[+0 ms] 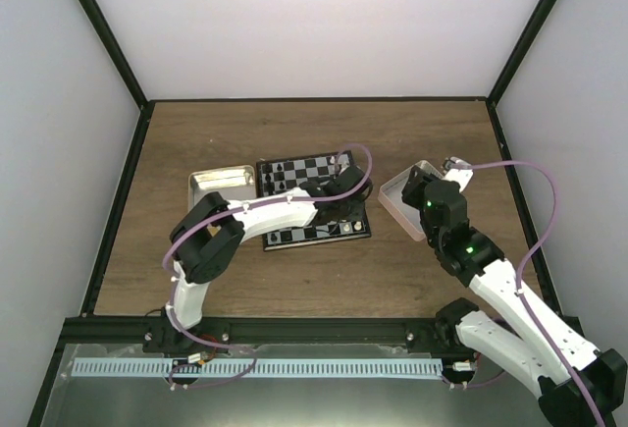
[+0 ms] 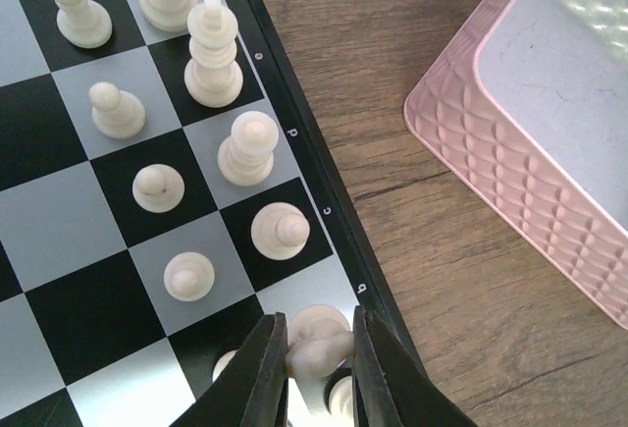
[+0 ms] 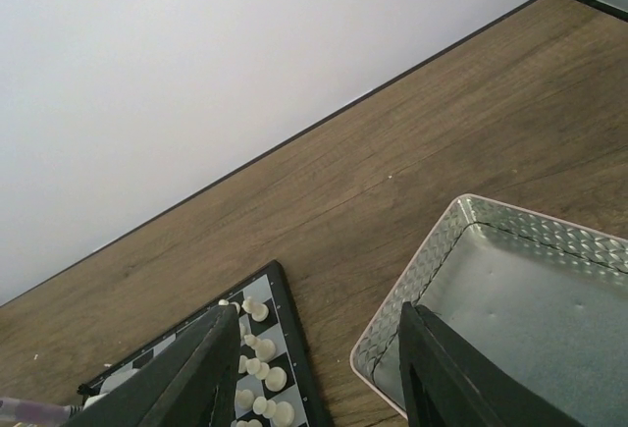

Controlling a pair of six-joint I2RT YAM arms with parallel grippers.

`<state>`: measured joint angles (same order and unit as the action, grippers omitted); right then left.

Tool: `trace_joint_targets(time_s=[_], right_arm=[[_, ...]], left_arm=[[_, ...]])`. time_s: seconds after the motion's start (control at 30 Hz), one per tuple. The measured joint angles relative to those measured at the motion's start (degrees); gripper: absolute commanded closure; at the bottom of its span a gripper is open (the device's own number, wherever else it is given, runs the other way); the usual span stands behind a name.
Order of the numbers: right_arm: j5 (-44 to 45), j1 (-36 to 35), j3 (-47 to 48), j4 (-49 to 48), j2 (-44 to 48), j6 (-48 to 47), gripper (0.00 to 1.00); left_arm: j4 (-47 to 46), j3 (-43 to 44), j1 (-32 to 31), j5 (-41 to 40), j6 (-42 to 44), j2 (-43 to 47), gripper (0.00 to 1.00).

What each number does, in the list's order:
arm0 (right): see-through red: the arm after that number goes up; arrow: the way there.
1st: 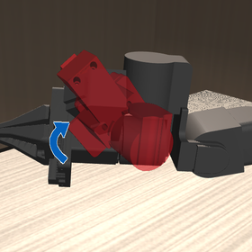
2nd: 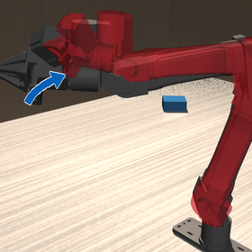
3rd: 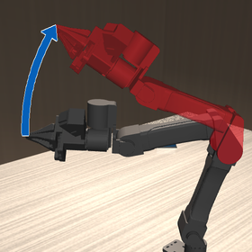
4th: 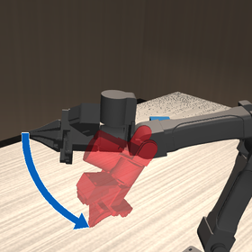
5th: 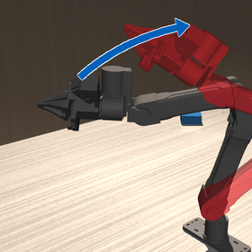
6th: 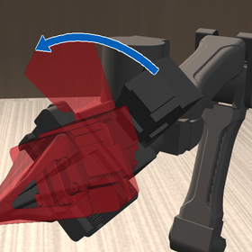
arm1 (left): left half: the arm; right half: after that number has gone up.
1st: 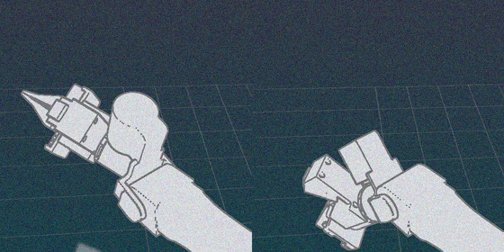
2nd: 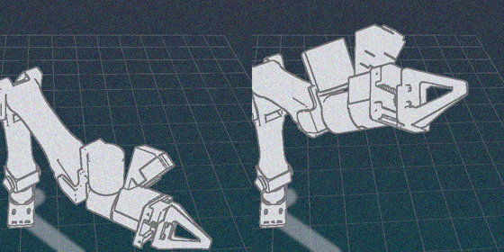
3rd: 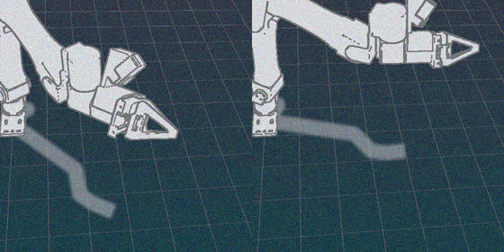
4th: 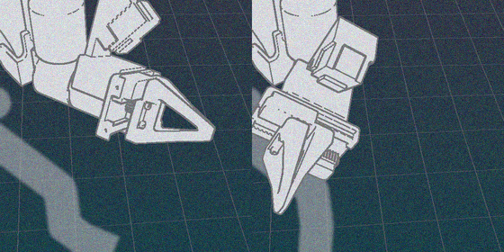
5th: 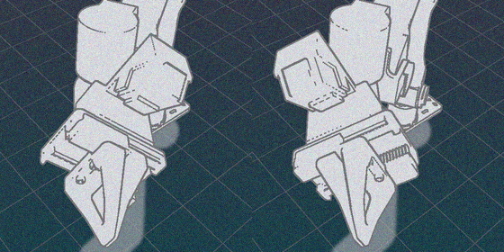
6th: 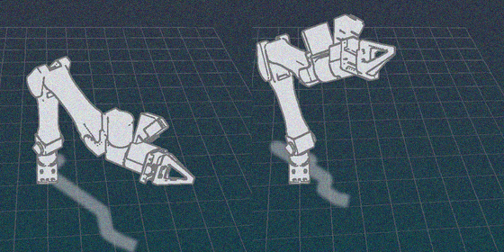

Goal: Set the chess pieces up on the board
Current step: Place the chess piece on the chessboard.

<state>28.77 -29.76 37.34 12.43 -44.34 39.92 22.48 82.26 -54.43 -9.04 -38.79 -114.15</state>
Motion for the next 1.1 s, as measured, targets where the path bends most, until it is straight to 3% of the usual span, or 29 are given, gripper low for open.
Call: trace_joint_targets(time_s=[0.73,1.1], right_arm=[[5.2,0.0,-1.8,1.0,6.0,2.2,0.55],[5.4,0.0,-1.8,1.1,5.7,2.4,0.55]], left_arm=[[6.8,6.7,-2.2,-4.0,0.2,-6.2,0.83],[7.2,7.8,-2.2,-4.2,0.7,-7.6,0.75]])
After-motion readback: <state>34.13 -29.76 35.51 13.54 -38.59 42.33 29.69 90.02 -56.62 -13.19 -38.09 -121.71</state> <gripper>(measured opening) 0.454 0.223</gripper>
